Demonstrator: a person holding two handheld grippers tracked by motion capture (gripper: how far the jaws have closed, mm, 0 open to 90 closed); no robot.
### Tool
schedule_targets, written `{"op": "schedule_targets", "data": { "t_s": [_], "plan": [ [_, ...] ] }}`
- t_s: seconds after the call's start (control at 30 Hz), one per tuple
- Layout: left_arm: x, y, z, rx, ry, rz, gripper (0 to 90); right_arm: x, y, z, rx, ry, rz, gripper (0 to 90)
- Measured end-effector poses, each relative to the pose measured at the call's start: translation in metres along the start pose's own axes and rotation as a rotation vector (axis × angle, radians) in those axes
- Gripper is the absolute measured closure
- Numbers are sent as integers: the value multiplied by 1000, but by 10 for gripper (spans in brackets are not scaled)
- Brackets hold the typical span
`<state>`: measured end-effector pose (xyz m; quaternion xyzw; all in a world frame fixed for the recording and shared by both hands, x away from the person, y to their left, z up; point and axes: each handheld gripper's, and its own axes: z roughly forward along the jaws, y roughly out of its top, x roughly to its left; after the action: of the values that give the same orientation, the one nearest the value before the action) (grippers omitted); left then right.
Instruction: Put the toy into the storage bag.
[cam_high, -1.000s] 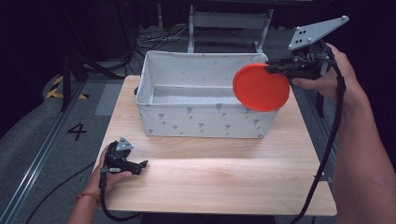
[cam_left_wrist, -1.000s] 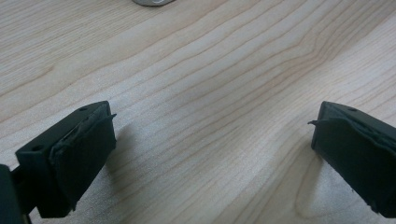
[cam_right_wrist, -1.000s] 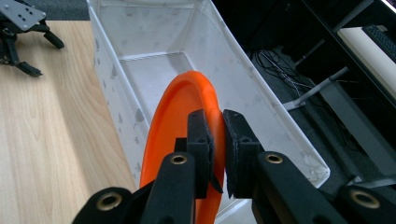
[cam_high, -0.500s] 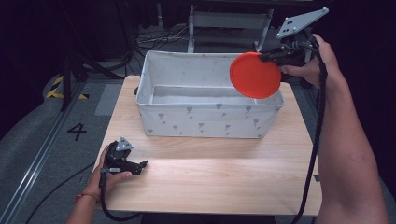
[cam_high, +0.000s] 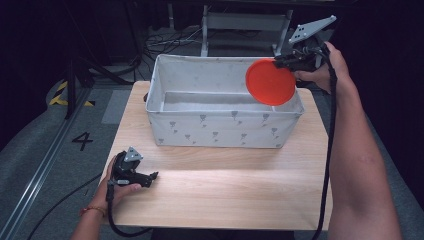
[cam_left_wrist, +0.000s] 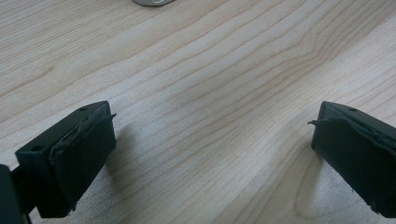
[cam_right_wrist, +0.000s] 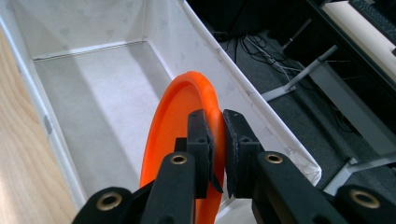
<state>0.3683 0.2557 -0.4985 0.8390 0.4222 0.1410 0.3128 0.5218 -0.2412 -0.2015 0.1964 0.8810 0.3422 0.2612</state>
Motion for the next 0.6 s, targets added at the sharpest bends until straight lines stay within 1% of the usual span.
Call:
{"op": "schedule_targets", "data": {
  "t_s": [0.1, 0.17, 0.23, 0.3, 0.33, 0.43, 0.5, 0.53, 0.57, 0.6],
  "plan": [
    [0, 0, 0, 0, 0, 1, 1, 1, -4, 5, 2, 9, 6, 821],
    [0, 0, 0, 0, 0, 0, 1, 1, -7, 9, 8, 24, 13, 821],
    [0, 0, 0, 1, 0, 1, 1, 2, -10, 11, 12, 22, 13, 821],
    [0, 0, 0, 0, 0, 1, 1, 4, -15, 17, 20, 32, 15, 820],
    [0, 0, 0, 0, 0, 1, 1, 5, -18, 19, 24, 45, 16, 820],
    [0, 0, 0, 0, 0, 2, 1, 6, -21, 22, 31, 52, 15, 820],
    [1, 0, 0, -2, 1, 9, 1, 11, -26, 25, 42, 69, -2, 820],
    [1, 0, 0, -2, 1, 10, 1, 13, -28, 27, 37, 87, -6, 820],
    [1, 0, 0, -2, 1, 10, 1, 13, -28, 27, 37, 87, -6, 820],
    [1, 0, 0, -2, 1, 10, 1, 14, -30, 27, 35, 99, -16, 820]
  ]
}}
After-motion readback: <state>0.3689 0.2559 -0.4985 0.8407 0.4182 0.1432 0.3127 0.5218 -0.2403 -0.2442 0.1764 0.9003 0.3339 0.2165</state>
